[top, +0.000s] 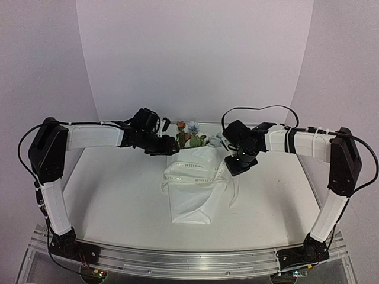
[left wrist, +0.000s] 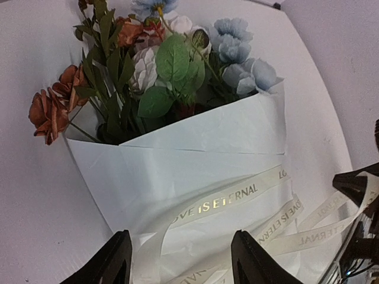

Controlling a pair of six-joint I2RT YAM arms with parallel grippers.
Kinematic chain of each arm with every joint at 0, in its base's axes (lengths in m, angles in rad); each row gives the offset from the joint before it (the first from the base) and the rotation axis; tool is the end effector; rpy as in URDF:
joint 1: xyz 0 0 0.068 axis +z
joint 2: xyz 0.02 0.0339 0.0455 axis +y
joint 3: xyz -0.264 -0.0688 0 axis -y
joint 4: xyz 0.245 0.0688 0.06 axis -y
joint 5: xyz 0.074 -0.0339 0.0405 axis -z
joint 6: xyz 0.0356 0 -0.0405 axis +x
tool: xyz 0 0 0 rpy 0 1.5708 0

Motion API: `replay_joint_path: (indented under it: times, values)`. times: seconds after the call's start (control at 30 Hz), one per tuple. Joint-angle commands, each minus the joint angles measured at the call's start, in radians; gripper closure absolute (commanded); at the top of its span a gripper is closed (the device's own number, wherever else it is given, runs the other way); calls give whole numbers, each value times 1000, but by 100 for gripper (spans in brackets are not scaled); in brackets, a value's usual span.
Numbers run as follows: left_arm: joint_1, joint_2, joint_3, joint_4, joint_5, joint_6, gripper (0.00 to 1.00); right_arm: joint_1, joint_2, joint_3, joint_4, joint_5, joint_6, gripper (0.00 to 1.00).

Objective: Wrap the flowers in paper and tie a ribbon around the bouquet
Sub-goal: Cross the ribbon over the folded bouquet.

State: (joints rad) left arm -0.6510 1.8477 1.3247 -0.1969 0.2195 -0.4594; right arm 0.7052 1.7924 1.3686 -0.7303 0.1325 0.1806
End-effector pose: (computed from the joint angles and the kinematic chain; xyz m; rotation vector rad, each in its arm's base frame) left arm 0.3263 -0.2583 0.2254 0.3500 2.3855 -0.8006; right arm 0.2850 0.2364 0.2250 -0.6656 2.6255 0.0830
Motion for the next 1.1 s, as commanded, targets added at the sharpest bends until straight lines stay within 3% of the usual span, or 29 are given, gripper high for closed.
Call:
replay_joint_path:
  times: [0.0,0.13,0.27,0.33,0.47,0.53,0.73,0.8,0.9,1.07]
  values:
    - [-1,143,191,-308,48,255,38,0,-10,42,-11,-4,-3,100]
    - [-10,221,286,-385,94,298,39,-1,-13,41,-11,-3,-6,100]
    - [-18,259,326,-426,92,301,47,-1,-16,41,-10,-1,-10,100]
    - [-18,273,339,-438,84,291,56,-1,-16,42,-11,-1,-13,100]
    - [-17,246,328,-427,9,242,89,-1,-16,44,-11,3,-17,100]
    - [-13,193,284,-381,-29,205,94,-1,-14,44,-11,7,-21,100]
    - [24,-54,49,-192,-151,19,94,-1,-9,43,-11,17,-32,100]
    - [36,-141,-52,-145,-200,-64,91,-2,-4,44,-11,15,-32,100]
    - [55,-240,-183,-112,-320,-185,77,-3,5,48,-10,12,-27,100]
    - [99,-323,-381,-30,-311,-336,75,-3,12,51,-10,7,-24,100]
